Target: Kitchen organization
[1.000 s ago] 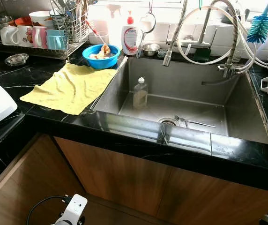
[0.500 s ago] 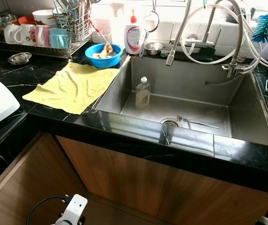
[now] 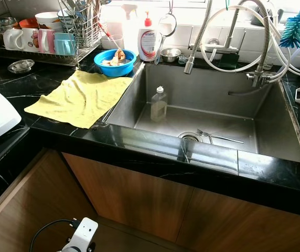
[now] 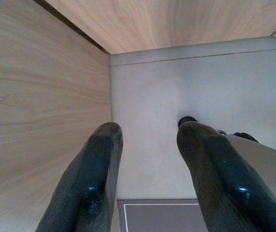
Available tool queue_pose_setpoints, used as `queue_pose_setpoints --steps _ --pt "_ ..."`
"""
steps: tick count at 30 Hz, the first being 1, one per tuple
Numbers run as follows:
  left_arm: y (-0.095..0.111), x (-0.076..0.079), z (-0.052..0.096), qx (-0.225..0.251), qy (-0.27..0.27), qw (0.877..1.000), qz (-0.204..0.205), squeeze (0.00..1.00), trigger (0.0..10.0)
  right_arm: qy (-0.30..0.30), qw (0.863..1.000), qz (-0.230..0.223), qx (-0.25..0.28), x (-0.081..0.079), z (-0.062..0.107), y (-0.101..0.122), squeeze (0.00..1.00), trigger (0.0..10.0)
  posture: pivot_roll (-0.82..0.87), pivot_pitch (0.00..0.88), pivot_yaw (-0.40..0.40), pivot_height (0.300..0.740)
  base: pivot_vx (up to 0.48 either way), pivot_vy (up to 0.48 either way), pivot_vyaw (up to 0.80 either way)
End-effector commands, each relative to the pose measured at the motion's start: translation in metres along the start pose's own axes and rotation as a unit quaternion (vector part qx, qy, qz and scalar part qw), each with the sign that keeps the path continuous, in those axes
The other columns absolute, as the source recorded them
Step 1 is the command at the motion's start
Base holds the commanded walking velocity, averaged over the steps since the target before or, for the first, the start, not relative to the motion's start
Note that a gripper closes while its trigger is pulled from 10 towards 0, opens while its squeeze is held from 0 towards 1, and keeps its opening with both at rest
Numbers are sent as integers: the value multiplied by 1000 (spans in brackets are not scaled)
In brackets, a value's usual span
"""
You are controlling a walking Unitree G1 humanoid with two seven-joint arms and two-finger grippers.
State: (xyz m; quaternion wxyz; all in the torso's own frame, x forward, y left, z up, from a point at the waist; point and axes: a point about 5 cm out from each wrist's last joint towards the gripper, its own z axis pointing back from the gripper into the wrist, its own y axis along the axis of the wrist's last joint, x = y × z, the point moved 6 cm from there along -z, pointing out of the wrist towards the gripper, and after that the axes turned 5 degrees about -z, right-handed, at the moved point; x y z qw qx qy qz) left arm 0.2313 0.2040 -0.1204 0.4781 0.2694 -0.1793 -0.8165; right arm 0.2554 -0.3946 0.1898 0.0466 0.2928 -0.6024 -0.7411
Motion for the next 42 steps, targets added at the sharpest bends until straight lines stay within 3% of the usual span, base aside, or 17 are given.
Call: queue_pose_setpoints --steps 1,41,42 --pt "-5 0 1 -7 -1 1000 -11 0 10000 -5 1000 -18 -13 0 1 -3 0 10000 -76 0 21 740 0 0 0" --pt "-4 0 1 -6 -1 1000 -15 0 10000 2 988 -107 -109 -12 2 -32 0 10000 -74 0 20 740 0 0 0" --pt "-4 0 1 -6 -1 1000 -15 0 10000 1 988 -110 -111 -12 2 -33 0 8275 -74 0 20 740 0 0 0"
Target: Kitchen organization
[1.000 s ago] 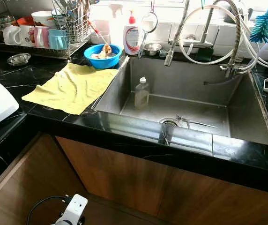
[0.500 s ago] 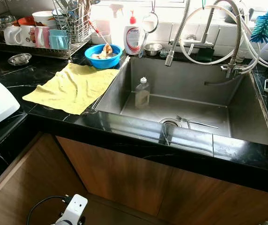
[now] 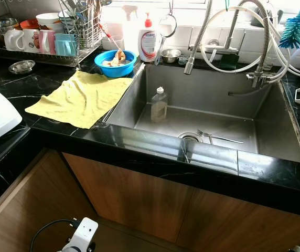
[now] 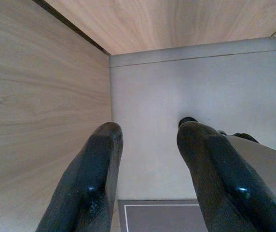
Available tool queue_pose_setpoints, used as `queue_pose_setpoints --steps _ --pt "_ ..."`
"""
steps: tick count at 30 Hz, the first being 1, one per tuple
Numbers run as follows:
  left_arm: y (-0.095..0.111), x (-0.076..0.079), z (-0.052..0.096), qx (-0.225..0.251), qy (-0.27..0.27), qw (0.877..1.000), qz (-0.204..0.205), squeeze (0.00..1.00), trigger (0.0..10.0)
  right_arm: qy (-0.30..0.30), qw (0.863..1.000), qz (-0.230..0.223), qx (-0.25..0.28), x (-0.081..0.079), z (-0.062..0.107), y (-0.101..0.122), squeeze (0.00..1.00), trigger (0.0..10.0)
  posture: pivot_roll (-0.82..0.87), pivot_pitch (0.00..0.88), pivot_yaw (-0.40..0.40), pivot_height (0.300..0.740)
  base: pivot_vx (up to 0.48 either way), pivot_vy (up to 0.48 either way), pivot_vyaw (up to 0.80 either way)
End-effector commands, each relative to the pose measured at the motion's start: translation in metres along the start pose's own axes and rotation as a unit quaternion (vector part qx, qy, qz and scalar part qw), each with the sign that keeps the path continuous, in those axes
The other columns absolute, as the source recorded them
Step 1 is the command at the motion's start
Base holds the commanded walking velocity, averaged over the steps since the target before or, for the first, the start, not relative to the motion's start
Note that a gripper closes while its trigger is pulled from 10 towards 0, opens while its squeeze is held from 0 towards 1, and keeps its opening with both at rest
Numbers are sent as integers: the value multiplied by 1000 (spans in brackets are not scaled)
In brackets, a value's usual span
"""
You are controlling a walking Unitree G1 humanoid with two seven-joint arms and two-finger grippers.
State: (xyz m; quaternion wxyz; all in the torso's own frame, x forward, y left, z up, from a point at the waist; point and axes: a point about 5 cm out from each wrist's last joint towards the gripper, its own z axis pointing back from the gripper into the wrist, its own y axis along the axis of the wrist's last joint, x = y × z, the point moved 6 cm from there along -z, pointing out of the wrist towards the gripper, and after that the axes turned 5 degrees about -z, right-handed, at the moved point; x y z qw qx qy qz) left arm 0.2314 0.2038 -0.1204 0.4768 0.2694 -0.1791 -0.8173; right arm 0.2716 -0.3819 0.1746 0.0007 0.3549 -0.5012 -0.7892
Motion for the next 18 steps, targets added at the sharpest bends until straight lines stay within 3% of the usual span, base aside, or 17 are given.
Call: queue_pose_setpoints --steps 1,3,4,6,18 --pt "-4 0 1 -7 -1 1000 -14 0 10000 -11 1000 -14 -25 3 -1 -11 0 4392 -74 0 20 740 0 0 0" --pt "-4 0 1 -7 -2 1000 -16 0 10000 -12 999 -21 -29 2 -1 -13 0 1098 -74 0 20 740 0 0 0" --pt "-4 0 1 -7 -2 1000 -16 0 10000 -12 999 -22 -30 2 -1 -13 0 1098 -74 0 20 740 0 0 0" --pt "-5 0 1 -7 -2 1000 -16 0 10000 -12 999 -33 -37 1 -1 -15 0 0 -72 0 19 740 0 0 0" --pt "-3 0 1 -5 -3 1000 -16 0 10000 -16 998 -45 -45 0 -3 -18 0 0 -71 0 19 740 0 0 0"
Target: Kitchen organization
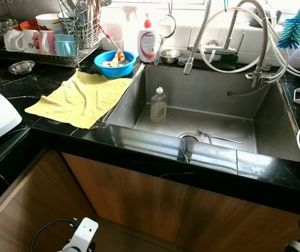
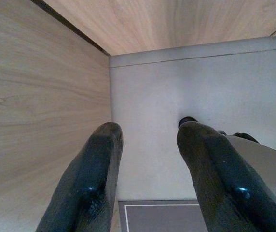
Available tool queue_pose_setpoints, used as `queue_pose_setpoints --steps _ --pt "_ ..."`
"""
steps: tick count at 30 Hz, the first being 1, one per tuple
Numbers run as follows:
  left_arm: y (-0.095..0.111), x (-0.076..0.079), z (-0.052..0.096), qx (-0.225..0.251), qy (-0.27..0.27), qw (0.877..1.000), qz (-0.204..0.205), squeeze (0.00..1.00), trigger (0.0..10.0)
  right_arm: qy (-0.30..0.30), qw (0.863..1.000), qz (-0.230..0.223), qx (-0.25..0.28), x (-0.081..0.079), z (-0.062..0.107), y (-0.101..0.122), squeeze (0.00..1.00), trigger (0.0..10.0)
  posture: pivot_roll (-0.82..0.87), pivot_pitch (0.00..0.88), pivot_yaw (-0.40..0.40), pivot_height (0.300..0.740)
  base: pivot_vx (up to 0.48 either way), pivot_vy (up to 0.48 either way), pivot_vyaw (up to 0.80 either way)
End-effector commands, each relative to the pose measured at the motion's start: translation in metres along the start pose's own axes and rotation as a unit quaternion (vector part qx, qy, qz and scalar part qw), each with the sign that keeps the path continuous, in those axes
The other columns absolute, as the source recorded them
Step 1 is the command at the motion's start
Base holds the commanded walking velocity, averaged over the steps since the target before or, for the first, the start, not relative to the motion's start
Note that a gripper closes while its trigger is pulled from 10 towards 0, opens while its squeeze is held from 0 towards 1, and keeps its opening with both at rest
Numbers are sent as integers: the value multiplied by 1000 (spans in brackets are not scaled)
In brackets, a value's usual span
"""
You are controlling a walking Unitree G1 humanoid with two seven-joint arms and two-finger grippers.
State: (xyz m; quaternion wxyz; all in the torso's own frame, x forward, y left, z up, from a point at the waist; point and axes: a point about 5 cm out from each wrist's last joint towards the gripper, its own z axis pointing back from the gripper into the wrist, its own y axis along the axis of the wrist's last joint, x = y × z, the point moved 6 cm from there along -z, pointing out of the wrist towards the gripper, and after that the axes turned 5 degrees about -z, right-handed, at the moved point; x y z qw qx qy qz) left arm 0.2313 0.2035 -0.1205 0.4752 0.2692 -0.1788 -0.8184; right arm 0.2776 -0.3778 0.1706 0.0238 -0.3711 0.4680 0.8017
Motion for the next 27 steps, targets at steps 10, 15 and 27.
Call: queue_pose_setpoints --steps 10,15,27 --pt "-1 -1 0 -2 1 1000 -14 0 10000 -30 999 -18 26 7 -2 9 0 0 -69 0 20 740 0 0 0" --pt "2 -2 0 0 2 1000 -14 0 10000 -13 997 15 73 -5 1 27 0 0 -72 0 21 740 0 0 0" --pt "3 -4 0 2 8 1000 -10 0 10000 93 970 130 183 -64 21 54 0 4941 -69 0 19 740 0 0 0"
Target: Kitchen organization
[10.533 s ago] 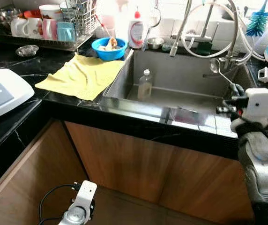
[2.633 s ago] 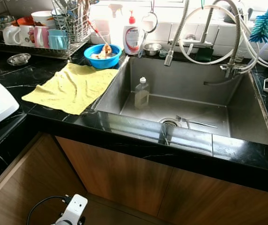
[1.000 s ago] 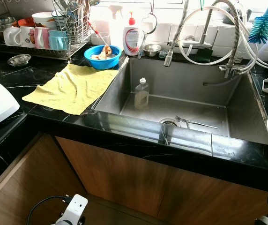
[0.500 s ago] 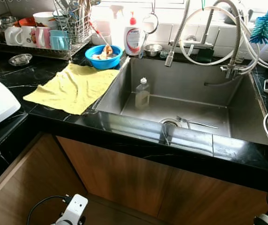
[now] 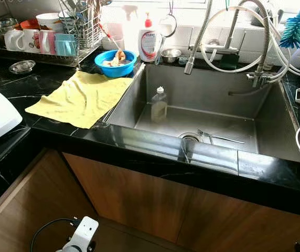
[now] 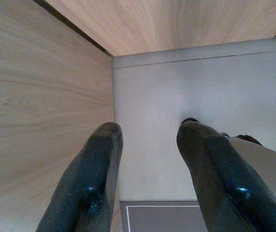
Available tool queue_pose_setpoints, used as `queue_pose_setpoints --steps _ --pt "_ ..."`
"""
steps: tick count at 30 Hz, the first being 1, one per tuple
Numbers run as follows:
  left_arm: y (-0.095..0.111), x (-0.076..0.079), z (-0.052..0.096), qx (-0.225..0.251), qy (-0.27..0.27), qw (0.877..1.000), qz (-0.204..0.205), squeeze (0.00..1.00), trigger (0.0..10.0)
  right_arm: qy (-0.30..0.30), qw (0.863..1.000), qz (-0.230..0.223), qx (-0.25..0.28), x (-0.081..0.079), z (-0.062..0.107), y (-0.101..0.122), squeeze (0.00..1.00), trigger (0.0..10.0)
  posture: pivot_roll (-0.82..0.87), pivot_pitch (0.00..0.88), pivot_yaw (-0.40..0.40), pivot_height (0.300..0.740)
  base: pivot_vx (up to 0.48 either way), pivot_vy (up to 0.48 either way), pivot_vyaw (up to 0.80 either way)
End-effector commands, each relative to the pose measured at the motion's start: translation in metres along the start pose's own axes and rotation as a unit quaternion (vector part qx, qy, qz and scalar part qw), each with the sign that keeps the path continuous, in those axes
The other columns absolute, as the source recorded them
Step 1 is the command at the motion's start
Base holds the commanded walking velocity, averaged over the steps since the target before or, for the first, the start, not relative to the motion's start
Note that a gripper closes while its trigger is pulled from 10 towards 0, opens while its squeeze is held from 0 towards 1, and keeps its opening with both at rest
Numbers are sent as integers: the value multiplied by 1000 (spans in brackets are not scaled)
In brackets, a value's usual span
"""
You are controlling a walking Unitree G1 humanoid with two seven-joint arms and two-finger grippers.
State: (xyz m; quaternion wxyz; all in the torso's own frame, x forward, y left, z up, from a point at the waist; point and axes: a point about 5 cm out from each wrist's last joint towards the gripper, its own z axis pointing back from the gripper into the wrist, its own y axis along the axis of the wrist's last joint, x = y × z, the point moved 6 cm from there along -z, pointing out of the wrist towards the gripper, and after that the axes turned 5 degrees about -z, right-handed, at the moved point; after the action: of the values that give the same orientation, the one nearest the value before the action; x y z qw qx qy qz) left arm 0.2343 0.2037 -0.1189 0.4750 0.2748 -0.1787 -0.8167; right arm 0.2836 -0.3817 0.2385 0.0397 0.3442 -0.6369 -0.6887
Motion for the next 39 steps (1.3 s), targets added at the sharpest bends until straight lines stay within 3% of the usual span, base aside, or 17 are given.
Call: queue_pose_setpoints --steps 1,2,6,9,10,12,14,16,18,19,20,21,22,28,34,37,39 --pt "0 -2 0 -1 3 1000 -10 0 10000 51 998 9 23 -24 4 12 0 4941 -69 0 18 740 0 0 0" --pt "0 -2 0 -1 4 1000 -10 0 10000 81 996 22 20 -36 6 10 0 10000 -69 0 18 740 0 0 0" --pt "1 -3 0 0 6 1000 -11 0 10000 255 965 58 -24 -100 28 -11 0 10000 -70 0 17 740 0 0 0" --pt "1 -3 0 1 7 1000 -10 0 10000 320 942 84 -58 -122 39 -31 0 10000 -69 0 15 740 0 0 0" --pt "1 -3 0 1 7 1000 -10 0 10000 320 942 84 -58 -122 39 -31 0 10000 -69 0 15 740 0 0 0" --pt "2 -3 0 2 8 1000 -10 0 10000 388 905 140 -102 -139 52 -62 0 10000 -67 0 13 740 0 0 0" --pt "2 -4 0 2 9 1000 -9 0 10000 419 886 159 -118 -145 60 -75 0 10000 -67 0 13 740 0 0 0" --pt "2 -4 0 2 9 1000 -9 0 10000 424 883 161 -119 -147 62 -77 0 10000 -67 0 13 740 0 0 0" --pt "2 -3 0 2 9 1000 -9 0 10000 449 860 188 -151 -149 69 -99 0 10000 -57 0 12 740 0 0 0" --pt "2 -3 0 2 9 1000 -9 0 10000 449 860 188 -151 -149 69 -99 0 10000 -57 0 12 740 0 0 0" --pt "2 -3 0 2 9 1000 -9 0 10000 455 851 201 -166 -148 71 -109 0 10000 -57 0 12 740 0 0 0" --pt "2 -3 0 2 9 1000 -9 0 10000 468 831 239 -183 -145 71 -129 0 10000 -52 0 9 740 0 0 0" --pt "3 -3 0 3 9 1000 -8 0 10000 473 824 249 -188 -145 71 -135 0 10000 -52 0 9 740 0 0 0" --pt "2 -3 0 2 10 1000 -6 0 10000 464 822 269 -190 -143 62 -143 0 10000 -51 0 5 740 0 0 0" --pt "1 -2 0 2 11 1000 -4 0 10000 432 833 293 -182 -135 44 -150 0 10000 -42 0 0 740 0 0 0" --pt "2 -2 0 3 11 1000 -3 0 10000 397 852 301 -163 -129 29 -148 0 10000 -41 0 -1 740 0 0 0" --pt "2 -2 0 3 11 1000 -4 0 10000 393 853 300 -166 -127 27 -149 0 10000 -41 0 -1 740 0 0 0"
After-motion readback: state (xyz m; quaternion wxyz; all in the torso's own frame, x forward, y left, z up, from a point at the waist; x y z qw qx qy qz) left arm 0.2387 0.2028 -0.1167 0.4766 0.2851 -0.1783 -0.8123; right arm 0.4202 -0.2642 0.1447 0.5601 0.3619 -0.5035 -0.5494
